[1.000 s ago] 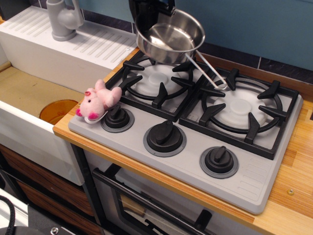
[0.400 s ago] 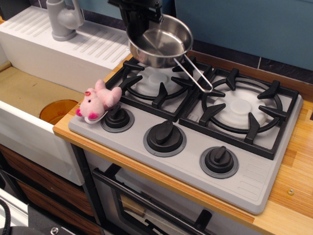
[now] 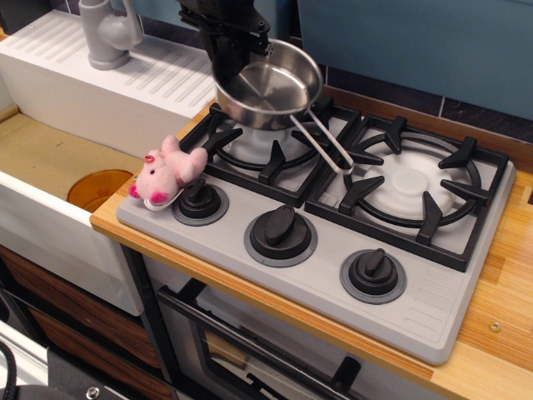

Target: Put pan on stove and put stuffedpig in pan

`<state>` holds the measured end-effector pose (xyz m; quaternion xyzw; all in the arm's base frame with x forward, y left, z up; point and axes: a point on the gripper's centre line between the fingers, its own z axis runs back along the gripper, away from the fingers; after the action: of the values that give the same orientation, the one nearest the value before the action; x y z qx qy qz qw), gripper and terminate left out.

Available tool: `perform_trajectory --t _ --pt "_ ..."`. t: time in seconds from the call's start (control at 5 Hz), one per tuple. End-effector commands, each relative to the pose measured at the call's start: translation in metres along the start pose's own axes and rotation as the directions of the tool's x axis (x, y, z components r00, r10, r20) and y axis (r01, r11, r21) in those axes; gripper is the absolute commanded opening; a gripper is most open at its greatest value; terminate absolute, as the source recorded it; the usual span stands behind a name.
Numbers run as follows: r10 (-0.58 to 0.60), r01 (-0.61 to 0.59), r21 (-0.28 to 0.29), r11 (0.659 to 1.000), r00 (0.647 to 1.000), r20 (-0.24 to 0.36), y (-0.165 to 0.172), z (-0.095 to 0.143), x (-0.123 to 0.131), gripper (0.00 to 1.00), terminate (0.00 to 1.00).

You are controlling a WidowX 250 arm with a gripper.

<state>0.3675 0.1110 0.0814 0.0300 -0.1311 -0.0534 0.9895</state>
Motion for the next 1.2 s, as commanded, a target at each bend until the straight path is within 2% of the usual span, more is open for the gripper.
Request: perform_trajectory --t 0.0,0.4,0.6,1.0 --pt "0.002 -0.002 0.003 1.0 0.999 0.033 0.002 0.01 0.009 1.0 0.0" --pt "0.01 -0.01 0.015 1.0 1.0 -0.004 -0.008 0.03 0.009 1.0 0.0" --pt "0.01 -0.009 0.041 0.999 1.0 -0.021 -0.01 0.045 0.009 1.0 0.0" --pt "0.01 -0.009 0.041 0.999 1.0 -0.021 -0.01 0.045 0.009 1.0 0.0"
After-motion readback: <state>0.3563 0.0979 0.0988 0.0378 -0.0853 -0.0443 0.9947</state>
